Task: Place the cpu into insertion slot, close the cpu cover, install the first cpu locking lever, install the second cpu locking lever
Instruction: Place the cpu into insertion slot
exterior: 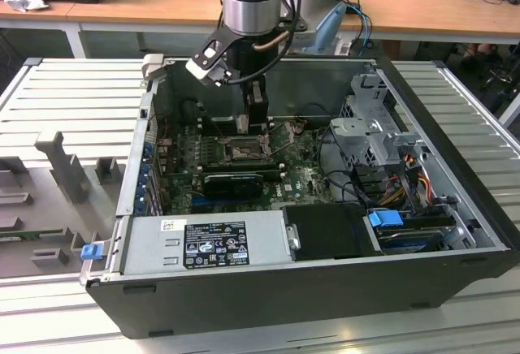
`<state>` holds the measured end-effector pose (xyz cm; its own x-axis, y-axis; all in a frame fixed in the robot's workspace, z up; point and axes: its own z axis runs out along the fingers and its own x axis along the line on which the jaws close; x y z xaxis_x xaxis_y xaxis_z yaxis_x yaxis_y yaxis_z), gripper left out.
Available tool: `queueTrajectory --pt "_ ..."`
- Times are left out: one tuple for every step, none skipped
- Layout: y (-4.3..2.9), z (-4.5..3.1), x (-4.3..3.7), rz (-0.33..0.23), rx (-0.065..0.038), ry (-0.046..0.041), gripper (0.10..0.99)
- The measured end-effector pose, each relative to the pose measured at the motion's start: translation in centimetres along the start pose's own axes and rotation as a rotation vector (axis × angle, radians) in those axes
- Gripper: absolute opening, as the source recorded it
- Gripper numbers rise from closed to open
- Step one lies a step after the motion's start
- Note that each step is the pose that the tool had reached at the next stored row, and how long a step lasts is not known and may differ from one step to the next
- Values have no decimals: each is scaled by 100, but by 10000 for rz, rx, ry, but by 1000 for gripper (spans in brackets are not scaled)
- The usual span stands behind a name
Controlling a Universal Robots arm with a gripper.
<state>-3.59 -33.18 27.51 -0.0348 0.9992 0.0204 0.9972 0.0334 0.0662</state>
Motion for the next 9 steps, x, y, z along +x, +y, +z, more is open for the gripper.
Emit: queueTrajectory --pt "0 6 0 -1 1 -1 529" --pt "-1 14 0 -1 0 0 529" --pt "-1 24 0 0 0 0 529" --pt "-2 32 -1 0 0 0 529" --pt "-3 38 -1 0 0 0 529" --pt "-3 45 -1 0 0 0 529" --pt "-3 51 -1 0 0 0 529" --pt "-4 59 -1 0 0 0 529" --pt "-5 71 -1 0 0 0 529"
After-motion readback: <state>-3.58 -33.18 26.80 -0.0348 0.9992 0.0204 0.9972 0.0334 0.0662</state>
